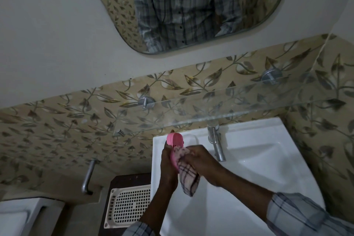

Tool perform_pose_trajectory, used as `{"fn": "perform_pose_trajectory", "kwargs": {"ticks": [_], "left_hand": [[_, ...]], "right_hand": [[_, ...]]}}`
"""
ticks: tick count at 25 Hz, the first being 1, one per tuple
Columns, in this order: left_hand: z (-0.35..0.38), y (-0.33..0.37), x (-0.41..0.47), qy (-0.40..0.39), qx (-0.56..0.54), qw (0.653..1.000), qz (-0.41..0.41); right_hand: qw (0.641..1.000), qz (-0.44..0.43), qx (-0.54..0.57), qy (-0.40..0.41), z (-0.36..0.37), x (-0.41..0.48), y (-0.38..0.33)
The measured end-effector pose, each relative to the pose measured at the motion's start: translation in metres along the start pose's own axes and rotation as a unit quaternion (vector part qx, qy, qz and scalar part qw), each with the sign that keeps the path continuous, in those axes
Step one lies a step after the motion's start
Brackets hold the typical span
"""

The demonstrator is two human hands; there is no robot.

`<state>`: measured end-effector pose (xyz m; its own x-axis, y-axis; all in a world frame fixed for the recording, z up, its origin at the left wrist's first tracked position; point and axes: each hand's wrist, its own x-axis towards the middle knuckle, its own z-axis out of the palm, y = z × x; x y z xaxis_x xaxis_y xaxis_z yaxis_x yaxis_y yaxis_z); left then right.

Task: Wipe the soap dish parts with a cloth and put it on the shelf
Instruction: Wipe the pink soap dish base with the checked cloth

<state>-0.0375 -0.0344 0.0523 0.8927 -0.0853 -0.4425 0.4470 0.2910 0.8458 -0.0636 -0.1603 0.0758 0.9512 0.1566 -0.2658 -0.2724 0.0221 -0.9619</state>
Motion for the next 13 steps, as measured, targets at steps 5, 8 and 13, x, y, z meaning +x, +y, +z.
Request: {"fn": "perform_pose_trajectory", "kwargs": {"ticks": [5, 8, 13], "left_hand": [[0.006, -0.014, -0.002, -0.052, 0.021, 0.996, 0.068], [0.005, -0.009, -0.004, -0.071, 0.005, 0.997, 0.034], [0.007, -0.003, -0.012, -0.092, -0.130, 0.986, -0.051]], "right_hand": [[0.979, 0.030, 0.198, 0.026, -0.015, 0.016, -0.035], [0.998, -0.017, 0.060, 0.024, -0.013, 0.012, -0.027], [0.985, -0.083, -0.131, 0.072, -0.016, 0.005, -0.019]]}}
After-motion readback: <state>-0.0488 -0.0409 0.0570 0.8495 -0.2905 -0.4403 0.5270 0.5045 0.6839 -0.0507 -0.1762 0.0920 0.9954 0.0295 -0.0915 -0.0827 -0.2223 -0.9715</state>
